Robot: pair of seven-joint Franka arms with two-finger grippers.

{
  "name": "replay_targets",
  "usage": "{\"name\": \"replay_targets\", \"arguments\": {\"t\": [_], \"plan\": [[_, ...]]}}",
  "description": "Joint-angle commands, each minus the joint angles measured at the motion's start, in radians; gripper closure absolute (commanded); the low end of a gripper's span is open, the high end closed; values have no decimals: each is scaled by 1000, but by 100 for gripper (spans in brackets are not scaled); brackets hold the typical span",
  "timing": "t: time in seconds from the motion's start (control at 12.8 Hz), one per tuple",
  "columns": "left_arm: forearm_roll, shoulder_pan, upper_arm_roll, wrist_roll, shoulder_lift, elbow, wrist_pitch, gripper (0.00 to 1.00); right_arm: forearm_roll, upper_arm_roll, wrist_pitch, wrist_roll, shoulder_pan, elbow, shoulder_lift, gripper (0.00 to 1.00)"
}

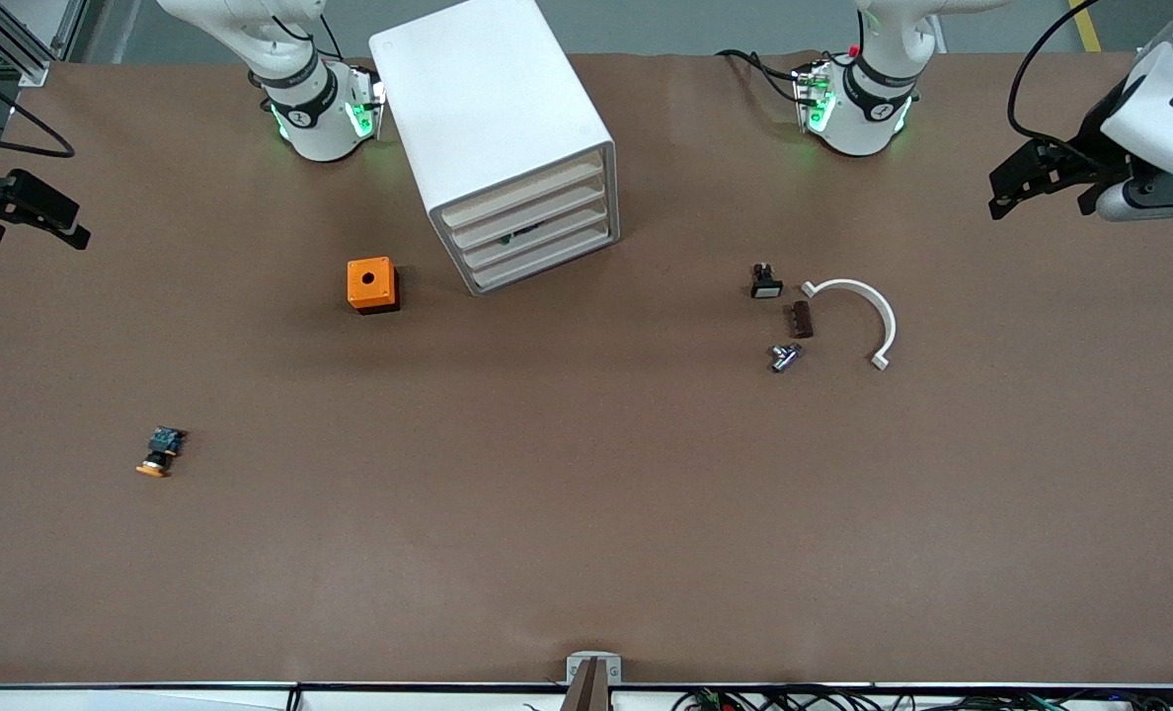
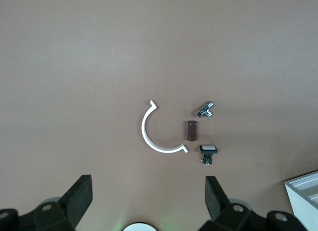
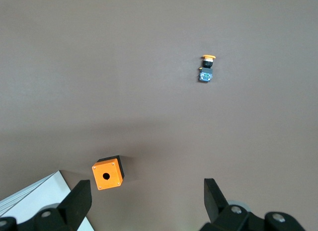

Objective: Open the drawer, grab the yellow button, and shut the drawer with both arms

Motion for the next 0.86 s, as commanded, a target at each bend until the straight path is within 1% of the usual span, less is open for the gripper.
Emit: {"name": "replay_targets", "arguments": {"t": [0.0,0.47,0.78], "plan": [[2,24,0,7,27,37,-18,0,11,-10,2,-1,12,-23,-24,0],[28,25,0,16,28,40,-19,0,11,-11,-3,-3,11,-25,-26,0],[49,28,1,60,25,40,-19,0,11,-11,-3,-7,11,-25,-26,0]]}}
